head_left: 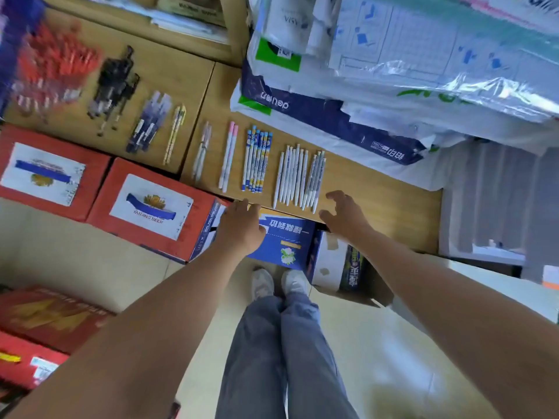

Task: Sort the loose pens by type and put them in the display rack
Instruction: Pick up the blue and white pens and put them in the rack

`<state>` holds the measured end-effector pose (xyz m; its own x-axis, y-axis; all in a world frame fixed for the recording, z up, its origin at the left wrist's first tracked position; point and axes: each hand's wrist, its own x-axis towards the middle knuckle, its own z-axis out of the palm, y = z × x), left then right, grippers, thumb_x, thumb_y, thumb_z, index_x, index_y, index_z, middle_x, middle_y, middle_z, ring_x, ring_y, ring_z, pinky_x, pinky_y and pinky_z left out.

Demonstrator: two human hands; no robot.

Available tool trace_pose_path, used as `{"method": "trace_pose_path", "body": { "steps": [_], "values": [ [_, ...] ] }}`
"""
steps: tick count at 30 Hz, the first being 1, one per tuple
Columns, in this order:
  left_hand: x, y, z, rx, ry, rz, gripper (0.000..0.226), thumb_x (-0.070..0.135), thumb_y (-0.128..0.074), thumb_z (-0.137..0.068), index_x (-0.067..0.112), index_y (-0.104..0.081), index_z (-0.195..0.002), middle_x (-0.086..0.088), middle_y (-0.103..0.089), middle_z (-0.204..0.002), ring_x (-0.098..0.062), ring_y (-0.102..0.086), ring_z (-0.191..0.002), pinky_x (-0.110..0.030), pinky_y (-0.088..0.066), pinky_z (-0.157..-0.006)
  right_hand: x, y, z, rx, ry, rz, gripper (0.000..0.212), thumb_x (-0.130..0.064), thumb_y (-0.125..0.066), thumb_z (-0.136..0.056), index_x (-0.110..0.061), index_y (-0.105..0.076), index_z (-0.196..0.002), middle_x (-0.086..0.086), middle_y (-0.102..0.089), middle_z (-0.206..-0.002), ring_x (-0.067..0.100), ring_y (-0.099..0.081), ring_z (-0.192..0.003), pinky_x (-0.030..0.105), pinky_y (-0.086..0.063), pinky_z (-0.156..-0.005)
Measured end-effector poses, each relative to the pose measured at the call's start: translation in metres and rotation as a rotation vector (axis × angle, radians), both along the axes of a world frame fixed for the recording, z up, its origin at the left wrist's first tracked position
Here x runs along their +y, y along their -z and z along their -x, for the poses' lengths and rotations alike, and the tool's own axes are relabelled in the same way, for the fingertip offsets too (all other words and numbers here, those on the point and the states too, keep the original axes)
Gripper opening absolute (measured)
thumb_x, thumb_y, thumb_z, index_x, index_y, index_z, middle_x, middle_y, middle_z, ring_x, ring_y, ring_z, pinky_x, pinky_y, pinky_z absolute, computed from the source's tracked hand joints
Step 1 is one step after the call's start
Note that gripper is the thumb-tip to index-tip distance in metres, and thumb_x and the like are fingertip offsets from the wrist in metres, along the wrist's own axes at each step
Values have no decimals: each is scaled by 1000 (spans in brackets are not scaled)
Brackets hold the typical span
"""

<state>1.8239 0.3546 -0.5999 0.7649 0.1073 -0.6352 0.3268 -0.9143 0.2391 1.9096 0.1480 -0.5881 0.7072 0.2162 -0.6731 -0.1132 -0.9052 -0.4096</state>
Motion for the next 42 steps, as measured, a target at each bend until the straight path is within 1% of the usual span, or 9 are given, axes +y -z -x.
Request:
{"method": "trace_pose_path", "body": {
  "steps": [8,13,18,23,27,31,35,37,42],
  "values": [
    [14,42,-2,70,-140,8,75,23,-48,-97,7,-1,-152,-16,-5,-160,-32,-7,-147,-43,-22,-116,-2,53,-2,20,-10,128,51,-16,-50,-93,-8,-34,-141,16,-45,-135,33,-50,-117,35,-42,-92],
    [18,48,-7,101,-156,-13,55,23,-48,-95,3,-30,-142,-16,-38,-143,-32,-35,-132,-42,-37,-102,4,57,-11,-110,64,160,39,-17,-51,-90,-12,-46,-129,10,-54,-125,28,-56,-104,31,-42,-74],
    [40,35,-24,-136,-223,-79,26,17,-47,-93,4,-54,-115,-15,-55,-111,-31,-52,-105,-37,-43,-83,41,48,-31,-235,129,-42,27,-18,-54,-92,-14,-54,-118,5,-61,-110,17,-58,-87,25,-40,-68],
    [71,34,-55,-228,-288,-63,32,14,-47,-95,1,-50,-124,-17,-52,-119,-31,-52,-108,-37,-43,-88,100,45,-42,-176,124,-206,17,-22,-58,-91,-17,-57,-107,-6,-63,-81,14,-60,-66,29,-50,-62],
    [85,51,-72,-187,-248,-70,41,18,-49,-95,-3,-41,-130,-21,-48,-125,-34,-54,-110,-39,-45,-88,126,60,-42,-138,198,-192,15,-23,-56,-90,-20,-56,-105,-4,-65,-83,17,-62,-66,35,-55,-59],
    [94,72,-78,-97,-198,-101,60,22,-51,-96,-9,-26,-140,-21,-56,-118,-33,-63,-100,-37,-49,-68,132,73,-40,-107,268,-191,16,-20,-55,-91,-21,-59,-106,-5,-64,-87,18,-61,-65,35,-54,-55],
    [98,76,-83,-58,-150,-106,44,25,-52,-95,-7,-43,-124,-13,-63,-99,-28,-64,-86,-31,-41,-57,135,79,-39,-110,268,-221,18,-15,-53,-91,-18,-61,-107,-5,-62,-85,15,-62,-69,24,-46,-58],
    [99,71,-88,-36,-115,-133,35,27,-51,-96,-3,-52,-114,-11,-60,-94,-27,-62,-82,-30,-39,-56,139,79,-38,-78,308,-245,18,-15,-52,-92,-18,-60,-108,-4,-61,-84,23,-65,-65,28,-50,-55],
    [104,69,-90,-41,-117,-72,33,28,-43,-99,-1,-47,-115,-13,-62,-95,-31,-65,-84,-34,-41,-55,159,78,-41,-9,382,-302,19,-21,-53,-94,-16,-62,-110,5,-68,-93,21,-66,-77,32,-55,-68]
  ]
}}
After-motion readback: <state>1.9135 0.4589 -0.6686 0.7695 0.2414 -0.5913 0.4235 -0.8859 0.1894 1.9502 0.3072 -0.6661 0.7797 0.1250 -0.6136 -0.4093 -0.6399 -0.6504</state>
